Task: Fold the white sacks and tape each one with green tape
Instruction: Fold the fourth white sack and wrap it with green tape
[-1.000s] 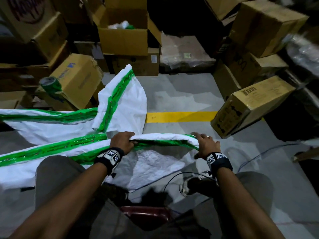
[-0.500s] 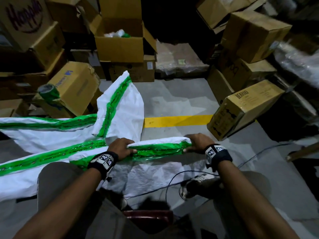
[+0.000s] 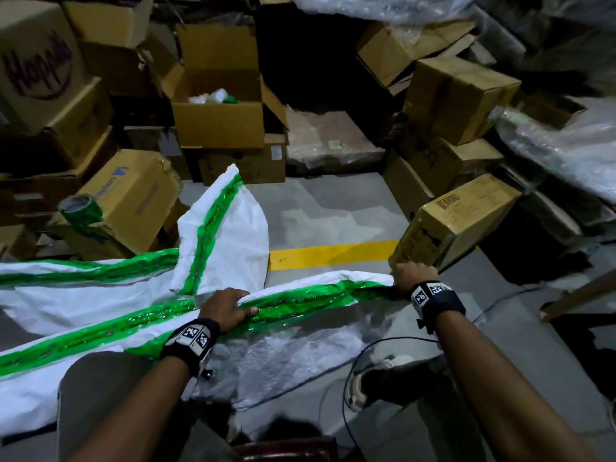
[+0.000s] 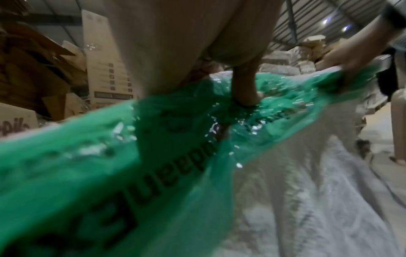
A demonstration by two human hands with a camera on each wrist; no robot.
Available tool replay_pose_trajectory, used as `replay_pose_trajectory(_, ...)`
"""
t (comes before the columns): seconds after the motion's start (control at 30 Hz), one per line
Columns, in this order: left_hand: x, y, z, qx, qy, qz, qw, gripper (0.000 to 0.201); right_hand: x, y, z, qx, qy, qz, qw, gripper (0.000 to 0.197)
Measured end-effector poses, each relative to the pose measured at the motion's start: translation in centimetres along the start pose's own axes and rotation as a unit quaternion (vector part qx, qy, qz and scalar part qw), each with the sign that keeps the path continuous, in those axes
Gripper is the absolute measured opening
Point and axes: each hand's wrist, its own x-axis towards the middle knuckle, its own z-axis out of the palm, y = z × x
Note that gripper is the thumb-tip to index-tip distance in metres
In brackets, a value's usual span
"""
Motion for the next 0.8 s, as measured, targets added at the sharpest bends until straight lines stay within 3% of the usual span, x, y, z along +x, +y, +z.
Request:
replay_pose_trajectory(0.1, 0.3, 0.7, -0.6, -0.013, 0.042, -0.006, 0.999, 0.037, 0.7, -0.4, -1.2, 0.027, 0.110, 0.009, 0.994, 0.035)
replay_pose_trajectory(0.2, 1.5, 1.0, -1.3, -0.057, 0.070, -0.028, 0.996, 0.037, 1.7, -1.5, -2.5, 0.122, 0.231, 0.025, 0.965, 0.067)
replay_pose_trajectory(0.27, 2.4, 1.4, -1.5, -0.095, 0.081, -0.040, 0.991, 0.032, 2.2, -3.2, -3.4, 0.185, 0.257, 0.053, 0.947, 0.082)
replay_pose_trajectory(0.33, 3.0, 2.4, -1.8, -0.140, 0.097, -0.053, 0.984, 0.029, 2.3, -5.3, -4.0, 0.240, 0.242, 0.072, 0.937, 0.077)
replay_pose_trajectory(0.47, 4.9, 3.0, -2.0, -0.209, 0.143, -0.060, 0.966, 0.032, 2.5, -8.7, -2.7, 0.291, 0.189, 0.034, 0.937, 0.052)
replay_pose_trajectory(0.6, 8.0, 0.5, -3.7, -0.215, 0.207, -0.079, 0.951, 0.035, 2.4, -11.4, -0.5, 0.309, 0.149, 0.015, 0.939, 0.042)
replay_pose_trajectory(0.73, 10.4, -5.3, -4.5, -0.115, 0.083, -0.215, 0.966, 0.045, 1.6, -13.2, 1.0, 0.316, 0.072, -0.008, 0.946, 0.038)
replay_pose_trajectory(0.8, 10.4, -6.6, -4.4, -0.069, 0.058, -0.234, 0.968, 0.047, 1.3, -13.9, 1.7, 0.319, 0.050, -0.024, 0.946, 0.037)
